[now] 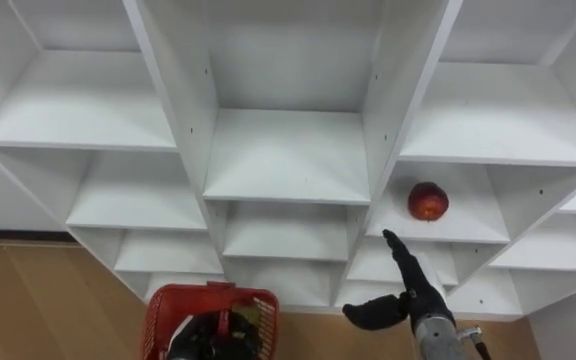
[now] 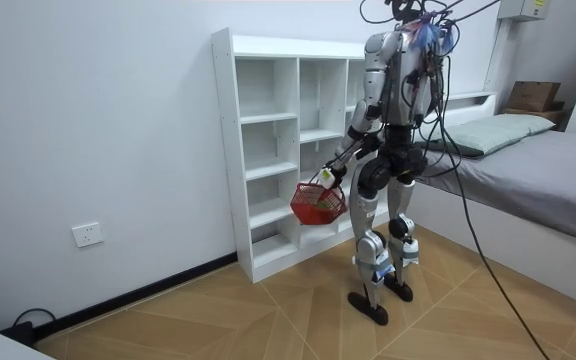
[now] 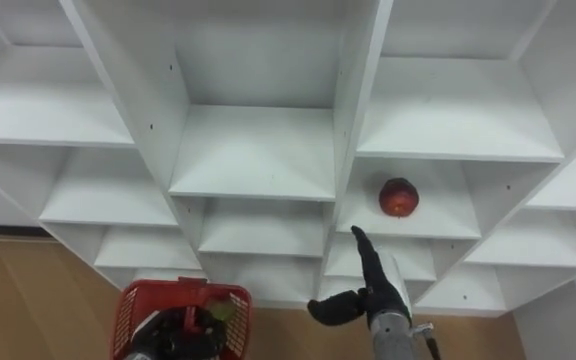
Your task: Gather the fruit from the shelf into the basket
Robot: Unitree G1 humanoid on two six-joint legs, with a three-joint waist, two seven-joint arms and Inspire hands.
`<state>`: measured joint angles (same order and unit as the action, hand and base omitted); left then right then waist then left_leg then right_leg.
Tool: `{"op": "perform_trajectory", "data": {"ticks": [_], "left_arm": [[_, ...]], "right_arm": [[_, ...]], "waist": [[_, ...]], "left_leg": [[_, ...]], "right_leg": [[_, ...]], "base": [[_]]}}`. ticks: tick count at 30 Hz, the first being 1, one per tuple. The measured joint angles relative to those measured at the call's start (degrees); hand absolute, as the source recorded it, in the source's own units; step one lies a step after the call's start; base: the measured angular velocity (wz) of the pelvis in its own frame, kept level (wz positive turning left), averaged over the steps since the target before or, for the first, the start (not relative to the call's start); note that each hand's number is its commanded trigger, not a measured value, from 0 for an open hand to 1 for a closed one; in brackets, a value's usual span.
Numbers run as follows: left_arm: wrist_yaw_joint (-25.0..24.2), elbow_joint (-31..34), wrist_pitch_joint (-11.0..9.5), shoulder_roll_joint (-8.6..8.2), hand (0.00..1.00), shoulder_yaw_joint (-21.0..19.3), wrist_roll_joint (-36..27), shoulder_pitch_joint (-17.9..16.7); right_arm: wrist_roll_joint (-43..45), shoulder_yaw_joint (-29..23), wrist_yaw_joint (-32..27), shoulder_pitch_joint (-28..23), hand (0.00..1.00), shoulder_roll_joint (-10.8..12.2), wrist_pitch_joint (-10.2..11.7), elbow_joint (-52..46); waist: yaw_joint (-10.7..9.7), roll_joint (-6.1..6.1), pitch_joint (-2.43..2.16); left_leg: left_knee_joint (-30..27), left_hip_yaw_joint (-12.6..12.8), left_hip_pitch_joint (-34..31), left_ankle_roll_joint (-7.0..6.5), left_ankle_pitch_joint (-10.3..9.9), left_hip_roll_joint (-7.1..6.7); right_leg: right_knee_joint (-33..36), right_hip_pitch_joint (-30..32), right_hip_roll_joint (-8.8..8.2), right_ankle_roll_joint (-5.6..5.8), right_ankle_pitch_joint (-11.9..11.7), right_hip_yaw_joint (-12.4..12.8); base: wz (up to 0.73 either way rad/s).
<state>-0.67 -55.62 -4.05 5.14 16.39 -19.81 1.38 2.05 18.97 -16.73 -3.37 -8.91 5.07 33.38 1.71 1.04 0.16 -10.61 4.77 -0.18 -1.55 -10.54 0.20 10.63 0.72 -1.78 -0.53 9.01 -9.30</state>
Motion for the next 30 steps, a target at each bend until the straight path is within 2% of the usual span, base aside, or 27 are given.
{"op": "perform_trajectory", "data": {"ticks": [11, 19, 30], "left_arm": [[0.04, -0.12, 0.04, -0.09, 1.00, -1.27, -0.85, -1.33], [0.03, 0.27, 2.00, 0.05, 1.00, -4.10, -0.54, -2.39], [0.20, 1.79, 2.15, 0.15, 1.00, -7.14, 0.69, -4.51]], "right_arm": [[0.17, -2.63, -2.20, -0.08, 0.00, 0.04, 0.09, -0.45], [0.56, -4.77, -3.51, -0.78, 0.00, 0.30, 0.09, -0.43], [0.61, -9.01, -6.86, -1.22, 0.00, 0.33, 0.09, -4.94]], "waist": [[-0.03, 0.07, 0.05], [-0.17, 0.05, 0.07], [-0.66, 0.53, 0.35]], "left_leg": [[0.01, 0.54, 0.85, 0.00, 0.00, 0.00], [0.23, 0.17, 0.90, 0.00, -0.02, 0.03], [0.20, 0.32, 0.98, 0.00, -0.03, -0.04]], "right_leg": [[-0.01, -0.50, -0.06, 0.10, 0.07, 0.63], [0.00, -0.30, 0.15, 0.10, 0.07, 0.63], [0.24, -0.51, 0.08, 0.19, 0.27, 1.20]], "base": [[-0.03], [0.00], [0.00]]}}
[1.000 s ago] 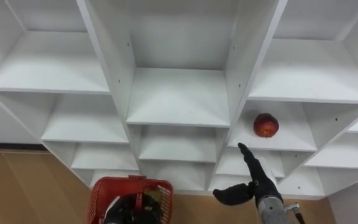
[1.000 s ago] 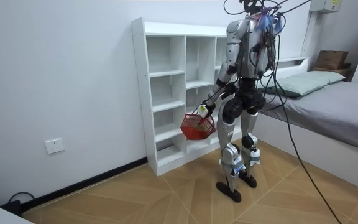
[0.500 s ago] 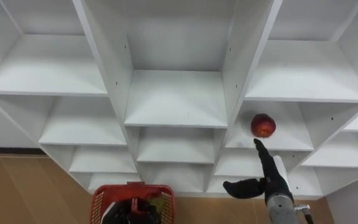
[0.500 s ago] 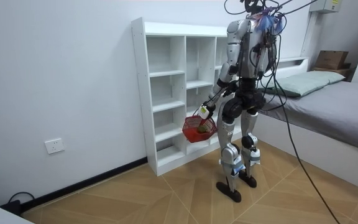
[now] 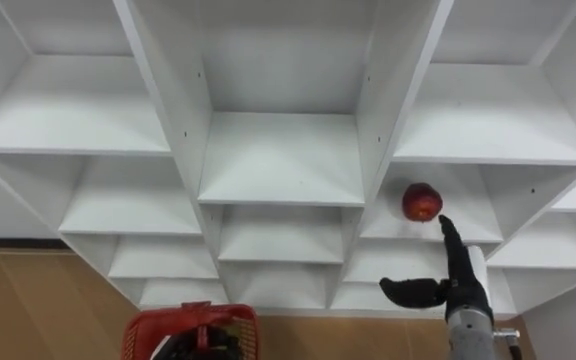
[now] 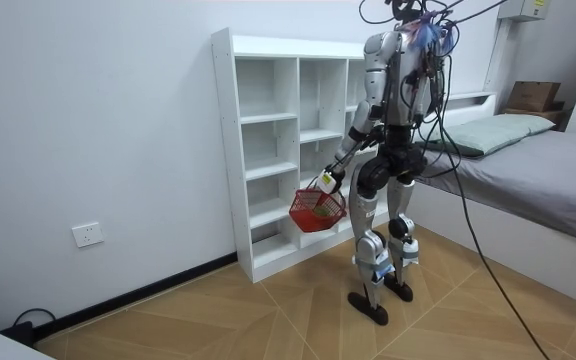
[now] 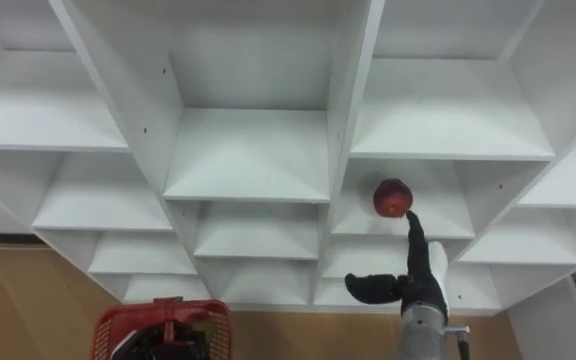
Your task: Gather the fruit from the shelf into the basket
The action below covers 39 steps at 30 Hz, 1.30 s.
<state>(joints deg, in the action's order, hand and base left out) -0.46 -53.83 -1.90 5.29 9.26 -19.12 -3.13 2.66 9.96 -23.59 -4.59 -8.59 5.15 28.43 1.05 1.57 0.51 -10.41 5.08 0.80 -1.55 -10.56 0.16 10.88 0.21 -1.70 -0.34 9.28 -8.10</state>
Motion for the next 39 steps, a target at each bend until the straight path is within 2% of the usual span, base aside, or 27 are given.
{"op": "perform_trajectory", "data": {"ticks": [10, 13, 17, 21, 24, 27, 29, 33, 37, 39], "left_arm": [[0.04, 0.99, -0.04, 0.79, 1.00, -0.04, 1.31, 0.39], [-0.05, 0.95, -0.06, 1.11, 1.00, -0.08, 1.34, 1.29], [-0.10, 0.90, -0.06, 1.82, 1.00, -0.01, 2.25, 1.86], [-0.09, 0.61, -0.06, 2.31, 1.00, -0.03, 5.12, 3.73], [-0.09, -2.75, -0.09, 2.86, 1.00, 0.15, 5.58, 6.23], [-0.11, -4.23, -0.05, 3.13, 1.00, 0.26, 5.87, 7.28], [-0.12, -4.74, -0.05, 3.16, 1.00, 0.40, 5.88, 7.49], [-0.24, -4.72, -0.03, 3.14, 1.00, 1.27, 6.09, 7.47], [-0.24, -5.02, 0.00, 3.17, 1.00, 3.90, 6.05, 7.64], [-0.24, -5.81, 0.01, 3.39, 1.00, 4.66, 6.06, 7.59]], "right_arm": [[-0.50, -0.04, -3.21, 1.60, 0.00, -0.46, 0.32, 2.01], [-0.30, -0.06, -3.86, 5.10, 0.00, -1.83, 1.01, 5.34], [-0.36, -0.31, -4.48, 12.23, 0.00, -3.18, 1.08, 11.31], [-0.44, -0.80, -5.30, 17.92, 0.00, -5.29, 1.28, 14.95], [-2.11, -0.80, -5.29, 20.59, 0.00, -5.70, 1.22, 19.41], [-2.34, -0.79, -5.27, 22.21, 0.00, -5.77, 1.20, 20.97], [-2.48, -0.79, -5.27, 22.38, 0.00, -5.77, 1.20, 21.16], [-3.20, -0.80, -5.27, 26.03, 0.00, -6.00, 1.20, 26.14], [-3.17, -0.75, -5.25, 28.46, 0.00, -6.57, 1.01, 28.50], [-3.47, -0.74, -5.00, 29.15, 0.00, -6.69, 0.98, 28.50]], "waist": [[-0.62, 0.29, 0.04], [-0.59, 0.33, 0.05], [-0.58, 0.77, 0.18], [-0.09, 1.56, 0.40], [1.24, 2.50, 0.90], [1.77, 2.60, 1.00], [2.48, 2.69, 1.08], [3.63, 3.07, 1.36], [4.01, 3.38, 1.56], [4.12, 3.75, 1.81]], "left_leg": [[-1.15, -0.71, -2.72, -0.01, -0.01, -0.05], [-2.00, -1.30, -5.42, 0.01, 0.02, -0.06], [-2.73, -1.16, -7.46, 0.04, 0.06, 0.00], [-4.56, -1.59, -11.06, 0.03, 0.06, 0.08], [-5.12, -1.75, -12.31, 0.04, 0.06, 0.19], [-5.68, -1.98, -14.57, 0.01, 0.07, 0.10], [-6.12, -2.17, -15.71, 0.00, 0.07, 0.10], [-6.51, -2.33, -17.81, -0.16, 0.22, -0.02], [-7.03, -2.56, -19.23, -0.29, 0.32, -0.21], [-7.03, -2.54, -19.25, -0.30, 0.33, -0.22]], "right_leg": [[1.06, 1.98, -0.33, -0.12, 0.42, -1.75], [1.99, 4.51, -0.38, -0.26, 0.38, -2.07], [3.18, 6.94, -0.48, -0.42, 0.40, -2.16], [4.03, 9.74, -0.78, -0.64, 0.26, -2.95], [4.72, 10.99, -1.10, -0.70, 0.22, -3.18], [5.14, 13.15, -1.27, -0.81, 0.13, -3.35], [6.07, 14.53, -1.44, -0.82, 0.13, -3.51], [6.95, 16.83, -1.77, -0.83, 0.13, -3.88], [7.14, 17.93, -2.19, -0.83, 0.13, -4.74], [7.22, 17.94, -2.23, -0.83, 0.13, -4.81]], "base": [[0.06], [0.07], [-0.01], [0.06], [0.02], [0.02], [0.00], [0.00], [0.04], [0.00]]}}
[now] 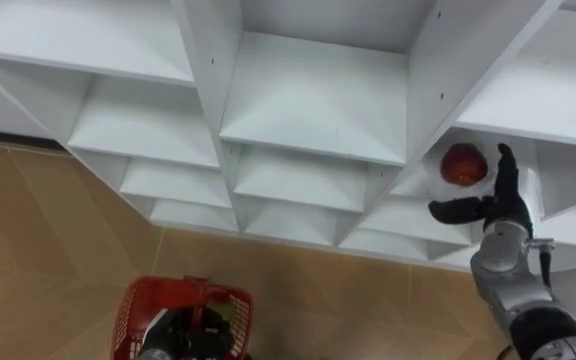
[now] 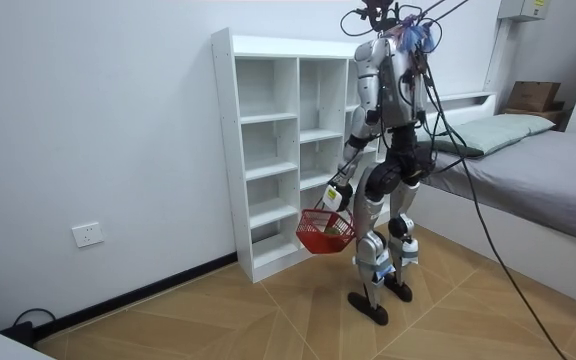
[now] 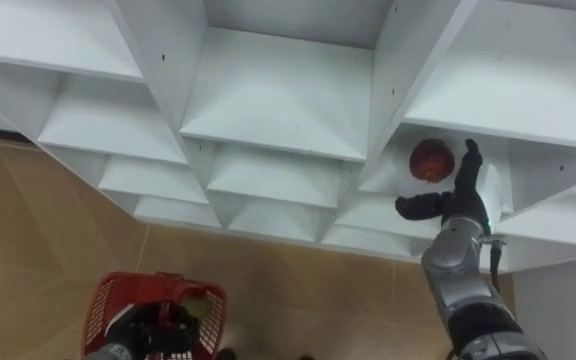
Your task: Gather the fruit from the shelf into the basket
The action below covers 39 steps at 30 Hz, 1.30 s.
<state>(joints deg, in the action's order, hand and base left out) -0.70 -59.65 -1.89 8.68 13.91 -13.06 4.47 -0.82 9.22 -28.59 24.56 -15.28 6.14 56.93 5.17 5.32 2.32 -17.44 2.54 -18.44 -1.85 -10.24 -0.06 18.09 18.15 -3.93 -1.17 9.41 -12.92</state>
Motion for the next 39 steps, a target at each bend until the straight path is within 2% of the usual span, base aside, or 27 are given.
{"op": "perform_trajectory", "data": {"ticks": [13, 18, 26, 39], "left_arm": [[0.00, 0.05, -0.01, 0.71, 1.00, 2.08, -0.37, 1.32], [0.01, 0.04, 0.33, 0.58, 1.00, 2.05, 0.11, 1.70], [0.28, 0.59, 1.60, 0.48, 1.00, 2.03, 0.15, 2.09], [0.65, 0.11, 1.69, -0.30, 1.00, 2.03, 0.15, 2.82]], "right_arm": [[-1.25, 0.23, 0.38, 1.54, 0.00, -0.29, -0.06, -0.53], [-1.17, -0.11, -0.30, 2.66, 0.00, -0.36, -0.07, -0.53], [-1.06, -2.12, -3.25, 4.12, 0.00, -0.93, -0.45, -0.64], [-1.14, -2.13, -4.53, 4.12, 0.00, -2.04, -0.74, 0.01]], "waist": [[0.09, -0.14, 0.24], [0.03, -0.82, 0.55], [-0.08, -1.19, 0.45], [0.11, -1.45, 0.47]], "left_leg": [[-1.37, -0.07, -3.15, -0.01, -0.01, 0.03], [-1.34, 0.26, -3.59, -0.04, 0.02, 0.05], [-1.43, 0.44, -4.21, -0.11, 0.07, 0.04], [-1.90, 0.57, -4.69, -0.65, 0.54, -0.64]], "right_leg": [[0.98, 2.88, -0.15, -0.07, -0.04, -0.12], [2.11, 4.05, -0.26, -0.08, -0.04, 0.19], [2.66, 4.99, -0.35, -0.07, -0.04, 0.31], [4.16, 5.99, -1.20, -0.06, -0.03, 0.60]], "base": [[0.00], [-0.03], [0.00], [0.00]]}}
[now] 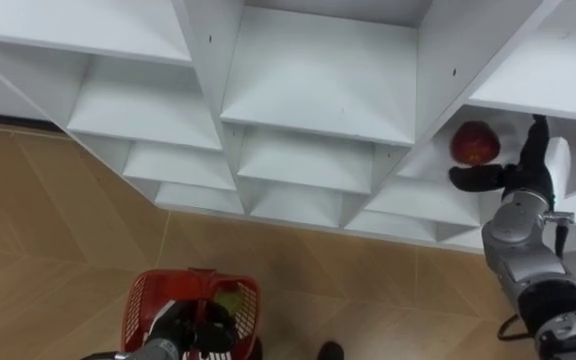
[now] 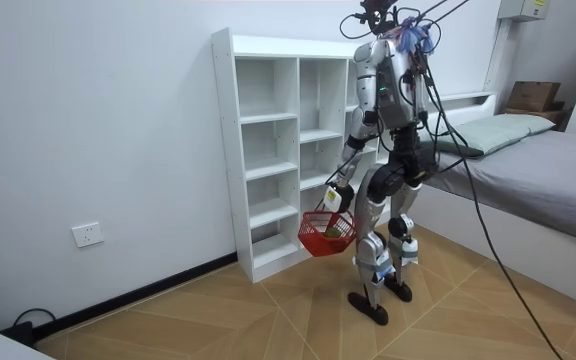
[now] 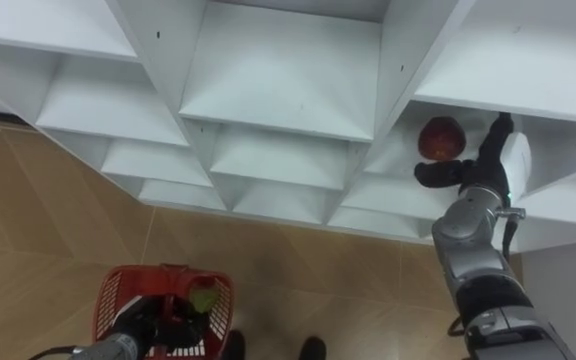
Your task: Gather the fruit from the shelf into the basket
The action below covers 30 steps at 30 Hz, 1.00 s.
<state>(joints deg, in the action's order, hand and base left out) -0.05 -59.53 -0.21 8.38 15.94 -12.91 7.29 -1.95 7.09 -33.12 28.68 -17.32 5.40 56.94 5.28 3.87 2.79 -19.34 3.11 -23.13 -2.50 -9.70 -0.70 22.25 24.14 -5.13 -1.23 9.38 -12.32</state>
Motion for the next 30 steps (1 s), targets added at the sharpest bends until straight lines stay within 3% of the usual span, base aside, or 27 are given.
{"op": "perform_trajectory", "data": {"ticks": [19, 26, 30], "left_arm": [[-0.34, -0.04, -0.05, -0.12, 1.00, 0.14, -0.46, 0.05], [-0.36, -0.11, -0.05, -0.59, 1.00, 1.26, -0.50, 0.14], [-0.36, -0.10, -0.07, -1.28, 1.00, 1.28, -0.49, 0.34]], "right_arm": [[0.39, -1.62, -1.28, 0.88, 0.00, -0.43, 0.00, -1.39], [2.22, -1.56, -1.28, 0.88, 0.00, -0.39, 0.00, -1.39], [2.22, -1.56, -1.30, 0.88, 0.00, -0.39, 0.00, -1.40]], "waist": [[0.05, -0.17, 0.00], [0.22, -1.17, 0.35], [0.80, -1.73, 0.32]], "left_leg": [[-0.14, 0.52, -2.07, -0.04, 0.44, -0.08], [-0.32, 0.15, -2.48, -0.06, 0.44, -0.11], [-0.29, 0.20, -2.80, -0.04, 0.45, -0.07]], "right_leg": [[0.92, 2.46, -0.56, -0.03, -0.02, -0.82], [0.85, 2.47, -0.84, -0.04, -0.03, -2.15], [1.61, 3.21, -0.93, -0.14, 0.04, -2.15]], "base": [[0.00], [0.01], [0.00]]}}
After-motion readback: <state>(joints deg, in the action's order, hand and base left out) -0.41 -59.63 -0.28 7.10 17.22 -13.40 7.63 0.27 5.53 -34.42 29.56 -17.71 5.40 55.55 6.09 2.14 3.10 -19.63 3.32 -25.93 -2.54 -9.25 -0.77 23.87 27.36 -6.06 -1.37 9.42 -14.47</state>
